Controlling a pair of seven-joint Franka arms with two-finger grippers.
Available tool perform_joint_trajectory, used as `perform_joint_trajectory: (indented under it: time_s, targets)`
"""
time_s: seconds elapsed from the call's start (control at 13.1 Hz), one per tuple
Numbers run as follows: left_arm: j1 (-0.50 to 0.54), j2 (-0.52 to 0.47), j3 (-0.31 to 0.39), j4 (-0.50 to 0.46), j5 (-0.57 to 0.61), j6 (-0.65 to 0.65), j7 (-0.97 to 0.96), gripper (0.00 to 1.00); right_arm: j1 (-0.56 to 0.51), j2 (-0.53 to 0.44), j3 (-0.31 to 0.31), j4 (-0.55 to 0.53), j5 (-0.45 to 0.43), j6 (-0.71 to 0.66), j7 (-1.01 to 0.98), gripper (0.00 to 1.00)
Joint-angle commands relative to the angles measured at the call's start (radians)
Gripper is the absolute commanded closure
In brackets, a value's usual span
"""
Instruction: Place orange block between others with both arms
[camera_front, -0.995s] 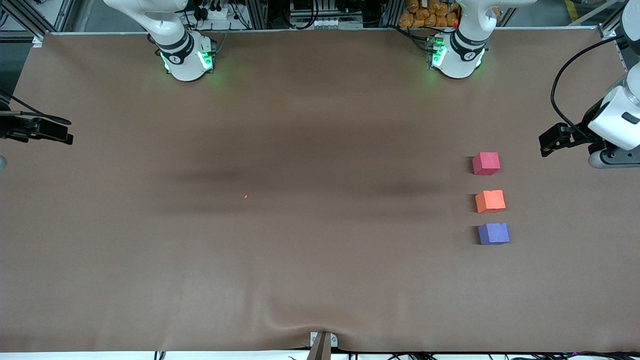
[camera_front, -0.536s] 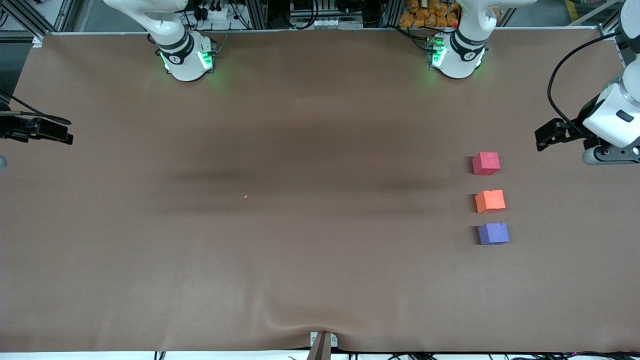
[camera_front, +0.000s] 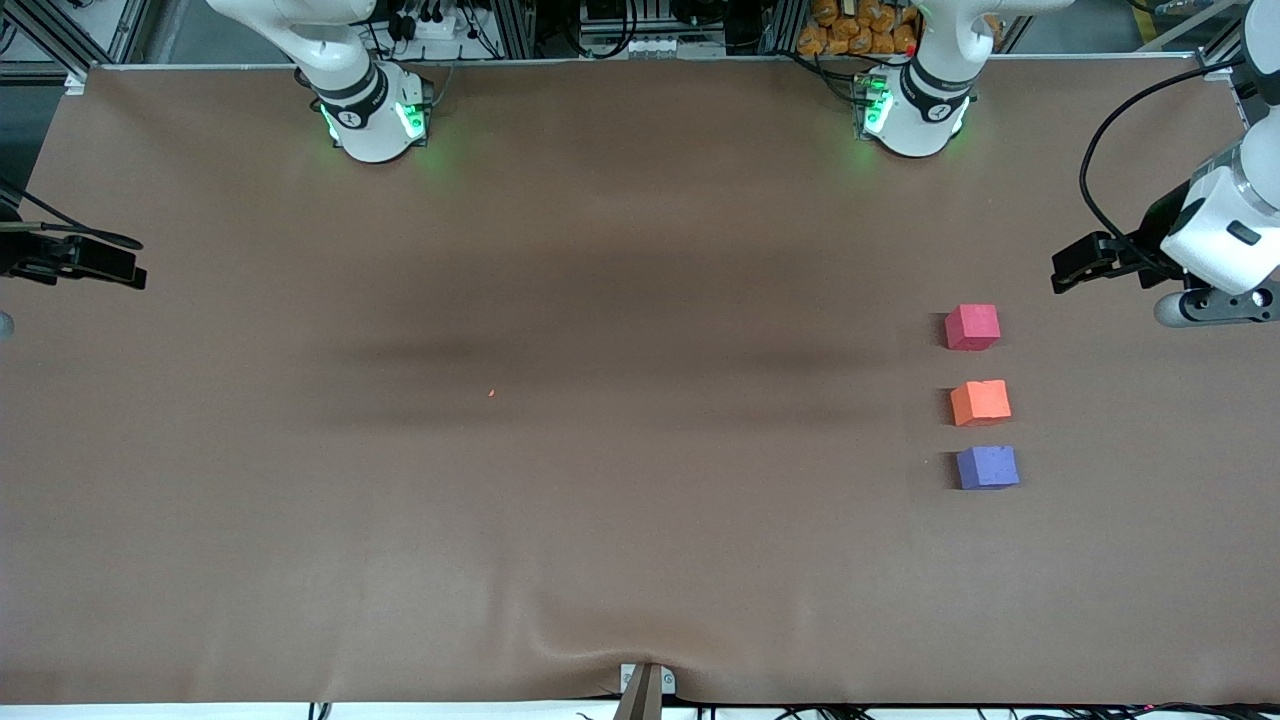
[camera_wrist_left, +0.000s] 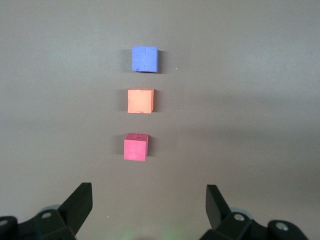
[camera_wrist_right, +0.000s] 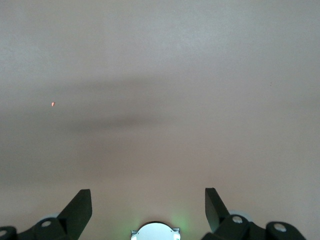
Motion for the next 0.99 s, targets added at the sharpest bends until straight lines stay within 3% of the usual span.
perform_joint_trajectory:
  time_s: [0.0, 0.92]
  targets:
    - [0.006, -0.013, 0.01, -0.004, -0.021, -0.013, -0.001, 0.0, -0.005, -0.015, 0.007, -0.003, -0.017, -0.01, 0.005, 0.0]
    - [0.006, -0.011, 0.007, -0.006, -0.02, -0.023, 0.0, 0.0, -0.005, -0.015, 0.007, -0.003, -0.015, -0.01, 0.004, 0.0]
